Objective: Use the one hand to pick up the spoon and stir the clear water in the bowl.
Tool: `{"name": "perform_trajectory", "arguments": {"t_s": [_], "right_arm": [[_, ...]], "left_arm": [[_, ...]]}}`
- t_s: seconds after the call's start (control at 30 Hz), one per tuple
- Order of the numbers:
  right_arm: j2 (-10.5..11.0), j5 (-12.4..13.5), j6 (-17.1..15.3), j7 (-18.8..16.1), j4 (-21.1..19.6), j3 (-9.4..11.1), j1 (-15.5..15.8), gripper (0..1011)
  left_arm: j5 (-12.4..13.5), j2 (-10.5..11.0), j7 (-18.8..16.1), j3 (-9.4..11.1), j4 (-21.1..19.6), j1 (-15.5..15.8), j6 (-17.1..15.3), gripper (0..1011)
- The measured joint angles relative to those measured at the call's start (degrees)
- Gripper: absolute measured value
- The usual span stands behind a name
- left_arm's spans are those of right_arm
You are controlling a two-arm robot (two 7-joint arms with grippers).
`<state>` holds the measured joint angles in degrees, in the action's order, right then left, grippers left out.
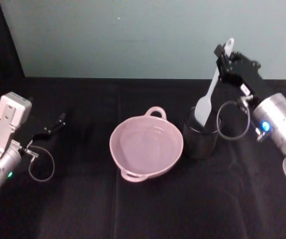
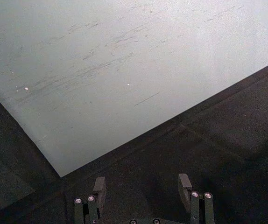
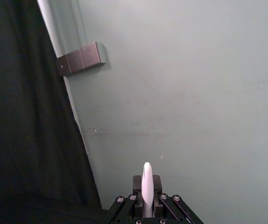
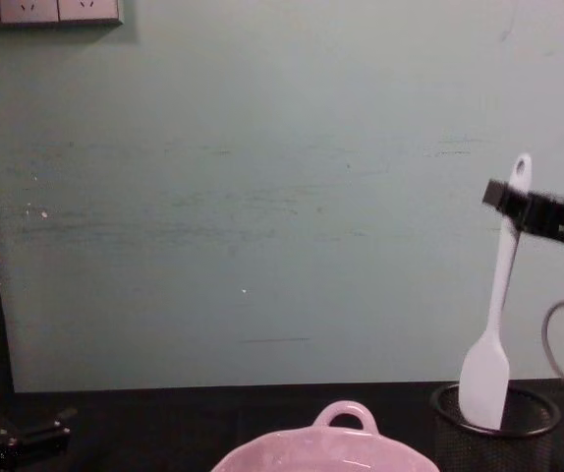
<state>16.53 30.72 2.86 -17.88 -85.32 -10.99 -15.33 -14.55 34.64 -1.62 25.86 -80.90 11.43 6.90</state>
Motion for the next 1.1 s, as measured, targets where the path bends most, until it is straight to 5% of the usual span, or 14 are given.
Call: {"name": "perform_trajectory", "arguments": {"t_s": [0.5,0.97,1.1], "right_arm": [[-2.1,3.3,1.5,-2.2,6.1,-0.8,1.2,121],[-2.6,3.8,2.0,-2.4,9.0,-1.4,1.3,121],[-2.6,3.7,1.8,-1.9,9.0,-1.4,1.5,200]], "left_arm": [[0.0,0.0,0.0,0.0,0.0,0.0,0.0,1011],[0.0,0.0,0.0,0.0,0.0,0.0,0.0,1011],[0.0,0.0,0.0,0.0,0.0,0.0,0.0,1011]]}}
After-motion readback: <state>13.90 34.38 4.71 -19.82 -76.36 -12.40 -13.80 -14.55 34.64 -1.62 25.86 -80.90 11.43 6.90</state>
